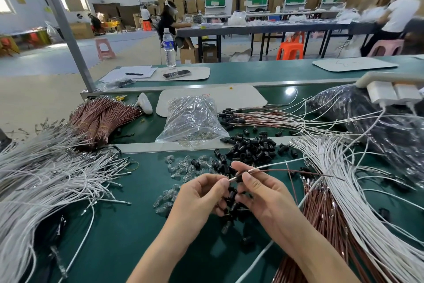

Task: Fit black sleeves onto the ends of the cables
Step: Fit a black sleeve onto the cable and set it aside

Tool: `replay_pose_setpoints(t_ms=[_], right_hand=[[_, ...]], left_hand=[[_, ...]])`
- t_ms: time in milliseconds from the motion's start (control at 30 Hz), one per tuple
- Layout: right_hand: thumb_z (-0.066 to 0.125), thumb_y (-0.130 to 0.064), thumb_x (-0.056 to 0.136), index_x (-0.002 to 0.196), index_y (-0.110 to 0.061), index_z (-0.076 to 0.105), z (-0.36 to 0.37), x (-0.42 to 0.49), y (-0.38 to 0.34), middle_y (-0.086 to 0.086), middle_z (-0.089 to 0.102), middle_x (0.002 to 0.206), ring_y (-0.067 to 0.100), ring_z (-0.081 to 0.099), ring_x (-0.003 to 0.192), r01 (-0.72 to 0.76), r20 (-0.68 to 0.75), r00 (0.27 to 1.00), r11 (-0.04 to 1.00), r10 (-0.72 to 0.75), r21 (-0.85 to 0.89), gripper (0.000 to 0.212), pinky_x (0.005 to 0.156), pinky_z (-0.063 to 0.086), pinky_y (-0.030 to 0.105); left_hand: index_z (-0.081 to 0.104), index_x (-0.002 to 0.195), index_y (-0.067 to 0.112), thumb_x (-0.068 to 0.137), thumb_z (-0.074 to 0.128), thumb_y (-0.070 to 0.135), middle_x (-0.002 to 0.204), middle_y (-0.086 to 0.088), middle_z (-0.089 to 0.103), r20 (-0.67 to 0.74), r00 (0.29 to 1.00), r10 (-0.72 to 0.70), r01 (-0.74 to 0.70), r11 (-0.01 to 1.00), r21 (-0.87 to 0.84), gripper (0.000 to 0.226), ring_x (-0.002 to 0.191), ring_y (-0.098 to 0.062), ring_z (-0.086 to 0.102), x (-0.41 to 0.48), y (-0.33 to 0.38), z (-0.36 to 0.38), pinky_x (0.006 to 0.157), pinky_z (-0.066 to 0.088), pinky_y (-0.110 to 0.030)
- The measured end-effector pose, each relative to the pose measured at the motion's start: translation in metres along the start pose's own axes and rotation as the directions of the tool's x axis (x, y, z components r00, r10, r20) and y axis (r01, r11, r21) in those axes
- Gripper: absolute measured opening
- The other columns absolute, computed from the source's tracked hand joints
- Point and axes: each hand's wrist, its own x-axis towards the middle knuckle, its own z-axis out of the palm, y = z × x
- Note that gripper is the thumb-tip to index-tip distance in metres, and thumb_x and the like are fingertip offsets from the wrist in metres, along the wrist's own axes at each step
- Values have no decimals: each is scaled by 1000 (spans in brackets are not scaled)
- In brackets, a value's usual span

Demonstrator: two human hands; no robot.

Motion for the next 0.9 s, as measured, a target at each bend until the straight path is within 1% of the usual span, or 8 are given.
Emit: replay_pose_setpoints(t_ms=[133,233,400,500,633,700,800,900], right_hand=[[67,-20,83,112,-16,78,3,1,3,7,67,81,14,66,78,7,-8,1000,999,-7,-35,31,74,58,25],[66,-20,85,113,-14,78,5,1,6,12,72,86,19,68,81,2,12,1000,1000,-1,-30,31,74,58,27],[65,-22,84,108,-17,79,8,1,4,12,73,87,16,69,78,38,-26,999,999,-39,-13,29,71,57,23],[65,-26,84,109,-17,78,8,1,3,11,73,91,15,69,80,41,-39,998,999,-41,5,30,71,57,23],[66,-35,83,110,-25,77,8,-1,3,12,72,91,21,67,85,63,-32,997,991,-67,-118,30,79,58,29],[72,-36,79,109,-31,76,7,-3,4,10,71,91,21,67,87,79,-32,996,975,-87,-209,31,84,58,31],[77,-31,75,102,-35,76,7,-4,4,8,75,90,16,70,85,97,-63,991,955,-119,-281,27,80,57,24],[75,-26,80,101,-30,76,7,-5,2,11,74,85,11,67,76,126,-78,983,925,-165,-359,22,74,55,19]], left_hand=[[74,95,11,97,66,17,76,-2,72,-16,1000,19,-19,999,45,10,67,-14,64,0,-3,4,62,54,-24],[74,96,10,96,66,18,79,-5,75,-28,998,60,-59,997,56,11,68,-13,66,-1,-5,10,66,56,-23],[74,102,9,83,69,31,82,-9,76,-63,997,55,-59,997,-56,28,70,-16,69,-2,-5,11,69,60,-27],[75,103,10,90,69,26,84,-11,76,-55,998,35,-37,999,-31,20,71,-17,70,-1,-6,9,69,60,-26],[73,98,9,96,66,19,82,-9,76,-44,998,44,-43,999,15,13,69,-16,69,-2,-7,9,67,59,-26],[71,99,6,98,64,17,83,-13,75,-39,998,41,-41,999,8,13,69,-17,67,-3,-7,10,66,58,-27],[68,101,1,100,61,13,84,-18,73,-29,999,25,-25,999,-30,14,68,-18,65,-4,-6,12,65,59,-28],[69,99,2,102,56,16,81,-11,73,-22,1000,8,-9,998,-56,19,69,-18,65,-4,-4,13,65,60,-30]])
